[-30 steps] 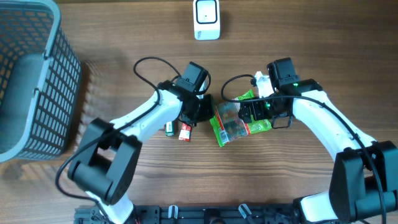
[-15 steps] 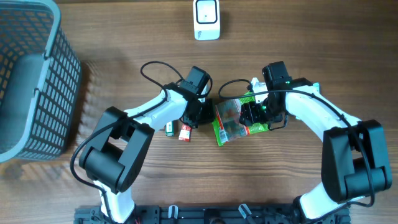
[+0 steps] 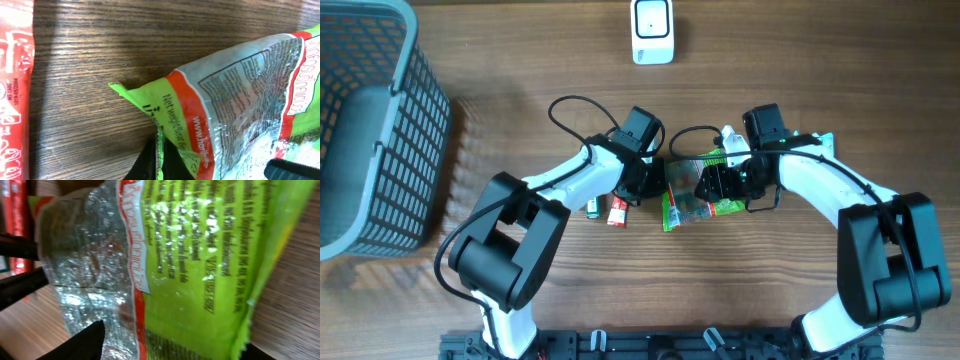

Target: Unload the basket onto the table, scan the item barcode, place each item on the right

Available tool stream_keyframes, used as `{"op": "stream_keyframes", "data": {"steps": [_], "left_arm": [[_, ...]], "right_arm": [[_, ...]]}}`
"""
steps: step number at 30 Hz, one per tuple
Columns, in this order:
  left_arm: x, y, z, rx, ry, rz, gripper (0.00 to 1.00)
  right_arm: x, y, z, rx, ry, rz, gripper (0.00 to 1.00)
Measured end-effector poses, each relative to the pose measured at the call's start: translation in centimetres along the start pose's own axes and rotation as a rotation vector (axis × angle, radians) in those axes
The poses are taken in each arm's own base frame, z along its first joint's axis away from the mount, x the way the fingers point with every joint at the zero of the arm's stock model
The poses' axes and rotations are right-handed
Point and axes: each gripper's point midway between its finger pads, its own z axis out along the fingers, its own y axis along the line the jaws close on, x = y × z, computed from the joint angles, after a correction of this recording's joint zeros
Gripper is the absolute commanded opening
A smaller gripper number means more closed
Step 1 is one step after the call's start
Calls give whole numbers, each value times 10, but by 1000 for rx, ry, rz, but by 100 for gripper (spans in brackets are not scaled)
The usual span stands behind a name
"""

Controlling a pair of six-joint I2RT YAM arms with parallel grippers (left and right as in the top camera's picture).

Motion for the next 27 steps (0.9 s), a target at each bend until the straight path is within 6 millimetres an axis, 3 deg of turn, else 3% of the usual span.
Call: {"op": "stream_keyframes", "data": {"steps": [4, 10, 18, 24, 27], "left_arm": [[0, -1, 0, -3, -2, 3, 4], [0, 0, 0, -5, -3, 4, 4], [0, 0, 0, -5, -3, 4, 4], [0, 0, 0, -5, -3, 3, 4], [0, 0, 0, -5, -3, 4, 4]], "right_arm": [[-2, 5, 3, -55, -37, 7, 62], [-2, 12, 6, -115, -63, 14, 60], [15, 26, 9, -221, -16, 45, 59], [17, 31, 11, -257, -10, 110, 45], [12, 32, 14, -274, -23, 144, 44]]}}
